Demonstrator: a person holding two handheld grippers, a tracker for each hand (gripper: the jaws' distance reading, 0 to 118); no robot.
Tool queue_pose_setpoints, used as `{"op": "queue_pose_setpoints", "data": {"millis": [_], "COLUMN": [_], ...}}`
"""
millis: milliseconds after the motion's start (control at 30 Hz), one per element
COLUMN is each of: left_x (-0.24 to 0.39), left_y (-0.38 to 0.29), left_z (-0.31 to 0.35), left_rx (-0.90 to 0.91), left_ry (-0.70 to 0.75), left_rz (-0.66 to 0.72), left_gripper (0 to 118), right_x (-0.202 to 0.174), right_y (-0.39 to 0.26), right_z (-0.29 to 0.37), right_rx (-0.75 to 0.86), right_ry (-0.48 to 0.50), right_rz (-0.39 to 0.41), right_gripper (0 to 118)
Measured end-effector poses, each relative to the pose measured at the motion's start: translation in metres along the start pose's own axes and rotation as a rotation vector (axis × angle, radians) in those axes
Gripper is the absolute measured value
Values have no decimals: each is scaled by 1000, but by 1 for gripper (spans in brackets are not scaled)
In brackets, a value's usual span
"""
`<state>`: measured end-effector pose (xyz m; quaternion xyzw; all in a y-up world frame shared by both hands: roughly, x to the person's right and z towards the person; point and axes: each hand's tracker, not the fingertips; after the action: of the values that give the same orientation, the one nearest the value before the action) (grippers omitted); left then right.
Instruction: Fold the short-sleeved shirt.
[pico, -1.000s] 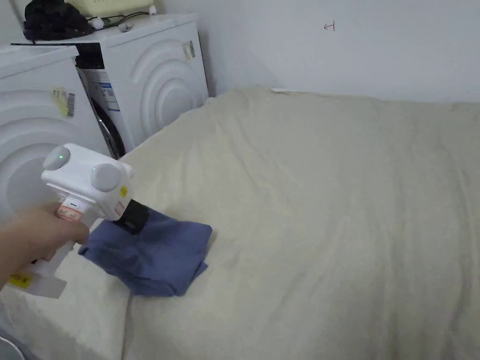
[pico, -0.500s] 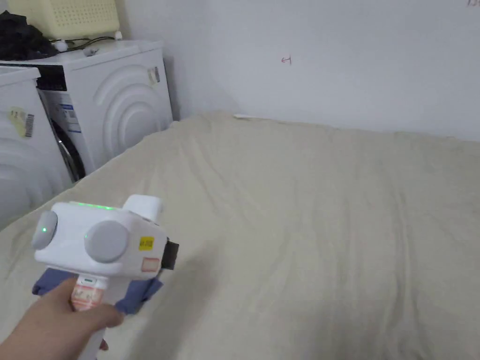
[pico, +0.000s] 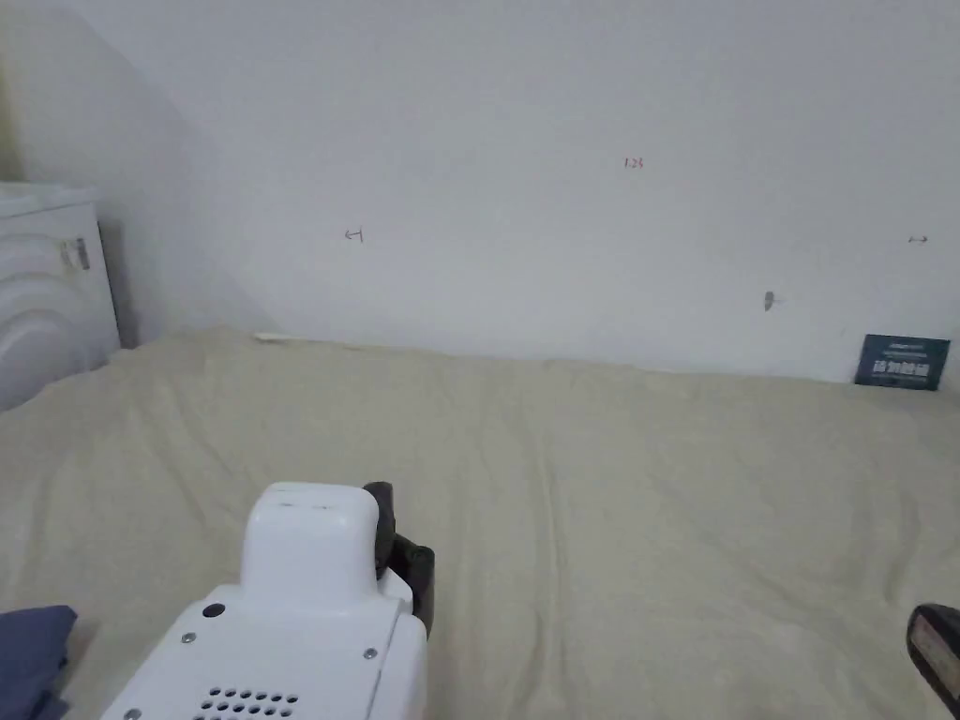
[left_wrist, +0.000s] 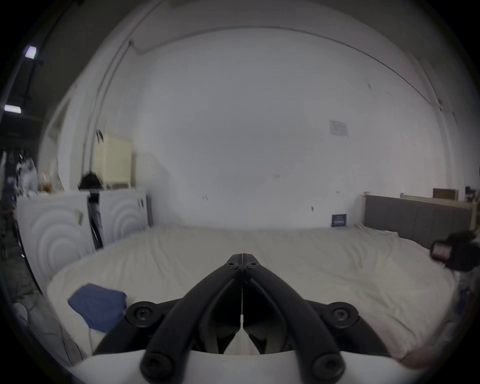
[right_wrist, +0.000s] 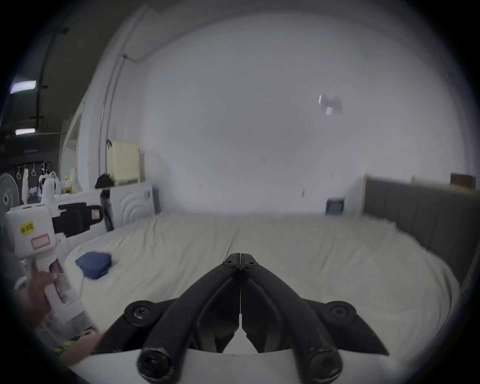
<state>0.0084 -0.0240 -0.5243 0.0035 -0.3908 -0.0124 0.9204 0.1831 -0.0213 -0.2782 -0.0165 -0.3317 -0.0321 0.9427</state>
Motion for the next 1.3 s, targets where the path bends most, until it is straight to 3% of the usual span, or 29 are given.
{"op": "queue_pose_setpoints", "data": {"millis": [167, 267, 400, 567, 633, 667, 700, 767, 800, 1100, 1300], "left_x": [19, 21, 20, 19, 17, 16, 15, 16, 16, 18, 11], "left_y": [-5, -12, -17, -19, -19, -19, -19, -19, -19, -12, -2], "left_z": [24, 26, 24, 27, 29, 30, 32, 31, 31, 34, 39], "left_rx": [118, 108, 49, 25, 29, 33, 39, 39, 36, 61, 65], "left_ry": [74, 86, 81, 78, 50, 45, 33, 38, 40, 61, -63], "left_rz": [51, 47, 9, 13, 23, 26, 37, 39, 40, -17, 36], "left_gripper": [0, 0, 0, 2, 20, 33, 58, 104, 115, 118, 118], "right_x": [-8, -2, 8, 8, 5, 5, 4, 4, 3, -3, -5], "right_y": [-16, -27, -30, -28, -28, -27, -26, -27, -28, -34, -40], "right_z": [18, 11, 12, 14, 13, 13, 12, 13, 17, 17, 13], "right_rx": [212, 175, 146, 168, 165, 164, 158, 158, 176, 160, 126], "right_ry": [-175, -209, -246, -289, -305, -303, -307, -315, -313, -289, -269], "right_rz": [118, 104, 27, 93, 108, 105, 98, 85, 81, 128, 133], "right_gripper": [0, 0, 0, 8, 39, 62, 91, 97, 97, 98, 98]}}
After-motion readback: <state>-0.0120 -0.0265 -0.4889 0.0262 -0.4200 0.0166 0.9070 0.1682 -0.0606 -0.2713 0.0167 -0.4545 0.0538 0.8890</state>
